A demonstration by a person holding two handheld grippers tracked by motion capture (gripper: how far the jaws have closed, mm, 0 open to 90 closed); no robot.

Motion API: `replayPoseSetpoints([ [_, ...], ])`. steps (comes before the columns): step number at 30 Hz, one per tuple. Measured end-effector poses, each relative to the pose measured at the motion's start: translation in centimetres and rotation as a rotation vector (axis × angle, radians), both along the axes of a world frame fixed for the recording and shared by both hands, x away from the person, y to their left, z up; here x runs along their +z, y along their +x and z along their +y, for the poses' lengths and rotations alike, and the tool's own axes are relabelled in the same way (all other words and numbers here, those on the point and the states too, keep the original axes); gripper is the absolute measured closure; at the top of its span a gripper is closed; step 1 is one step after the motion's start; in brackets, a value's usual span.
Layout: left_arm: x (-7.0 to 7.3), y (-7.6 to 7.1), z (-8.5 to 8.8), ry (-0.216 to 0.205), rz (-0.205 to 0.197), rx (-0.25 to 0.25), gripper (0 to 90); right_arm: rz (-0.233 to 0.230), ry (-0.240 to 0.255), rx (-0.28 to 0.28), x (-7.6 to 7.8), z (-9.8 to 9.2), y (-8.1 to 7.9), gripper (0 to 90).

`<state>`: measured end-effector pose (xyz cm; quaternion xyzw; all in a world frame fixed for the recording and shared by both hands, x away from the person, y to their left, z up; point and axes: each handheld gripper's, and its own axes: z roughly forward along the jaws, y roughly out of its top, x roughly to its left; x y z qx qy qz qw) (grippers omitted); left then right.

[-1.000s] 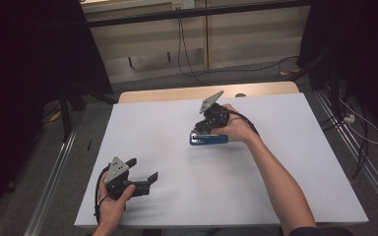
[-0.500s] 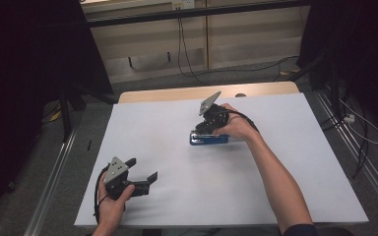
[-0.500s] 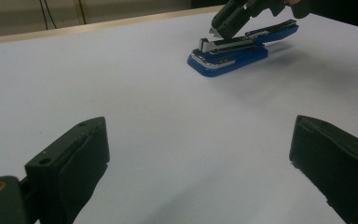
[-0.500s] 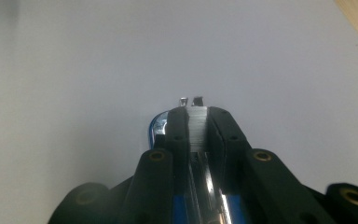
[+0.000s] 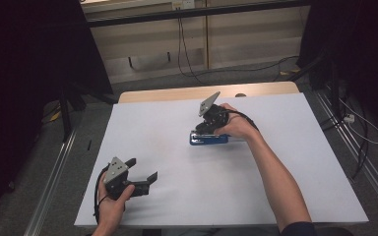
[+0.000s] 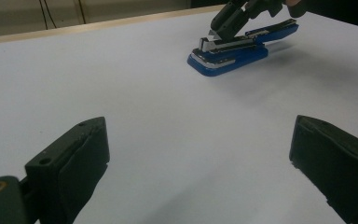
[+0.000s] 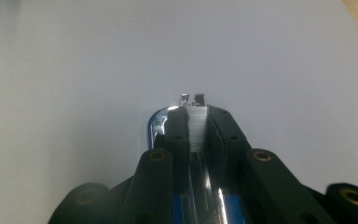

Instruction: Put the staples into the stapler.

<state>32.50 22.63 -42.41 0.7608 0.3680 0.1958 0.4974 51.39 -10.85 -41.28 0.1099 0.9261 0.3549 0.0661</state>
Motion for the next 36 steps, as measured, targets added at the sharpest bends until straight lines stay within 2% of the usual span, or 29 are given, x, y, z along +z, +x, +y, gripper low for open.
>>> replayPoseSetpoints([
  [9, -0.02, 0.02, -0.02, 0.004, -0.001, -0.005, 4.9, 0.005, -0.013, 0.007, -0.39, 0.01, 0.12, 79.1],
  [28, -0.09, 0.10, -0.12, 0.009, 0.001, -0.006, 4.9, -0.015, -0.031, 0.020, -0.37, 0.72, 0.19, 78.8],
  [36, -0.14, 0.13, -0.14, 0.006, 0.004, -0.007, 4.9, -0.002, -0.021, 0.012, -0.41, 0.66, 0.22, 78.8],
])
